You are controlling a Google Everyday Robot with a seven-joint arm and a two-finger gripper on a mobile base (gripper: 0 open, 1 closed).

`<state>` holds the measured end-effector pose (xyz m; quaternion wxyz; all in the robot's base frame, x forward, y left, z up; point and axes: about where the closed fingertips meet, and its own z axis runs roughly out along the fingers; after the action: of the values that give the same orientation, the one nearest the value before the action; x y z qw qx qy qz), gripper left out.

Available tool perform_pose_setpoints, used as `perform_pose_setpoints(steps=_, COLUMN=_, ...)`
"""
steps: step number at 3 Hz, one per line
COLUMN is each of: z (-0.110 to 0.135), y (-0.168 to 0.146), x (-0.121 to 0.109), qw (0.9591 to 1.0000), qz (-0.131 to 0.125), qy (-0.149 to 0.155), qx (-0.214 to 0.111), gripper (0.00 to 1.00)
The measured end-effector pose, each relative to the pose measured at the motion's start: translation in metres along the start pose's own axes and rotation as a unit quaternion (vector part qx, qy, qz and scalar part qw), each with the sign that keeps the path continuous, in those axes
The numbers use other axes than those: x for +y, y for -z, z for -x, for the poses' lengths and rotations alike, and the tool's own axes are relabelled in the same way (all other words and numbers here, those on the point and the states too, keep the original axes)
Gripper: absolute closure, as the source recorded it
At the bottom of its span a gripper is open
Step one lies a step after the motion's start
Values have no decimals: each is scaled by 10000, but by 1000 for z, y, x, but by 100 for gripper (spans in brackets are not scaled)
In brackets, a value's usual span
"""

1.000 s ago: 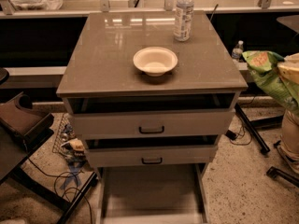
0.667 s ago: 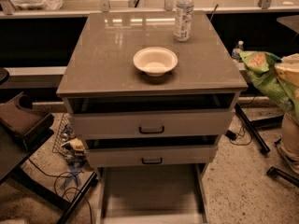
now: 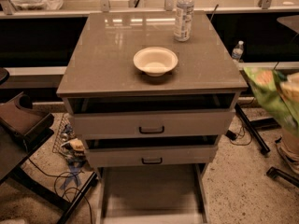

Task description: Place green rice chip bag into bottom drawer

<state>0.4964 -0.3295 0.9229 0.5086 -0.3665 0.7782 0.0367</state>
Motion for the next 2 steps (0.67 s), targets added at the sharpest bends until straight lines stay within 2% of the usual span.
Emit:
perform_pose_setpoints(steps=1, z=-82, y=21, x=28, qw=9974, qz=472, qy=-509, qx=211, gripper=100)
perform_pose_setpoints(steps=2, z=-146, y=28, x=57, qw=9915, qz=932, qy=-809, qx=423, gripper=100)
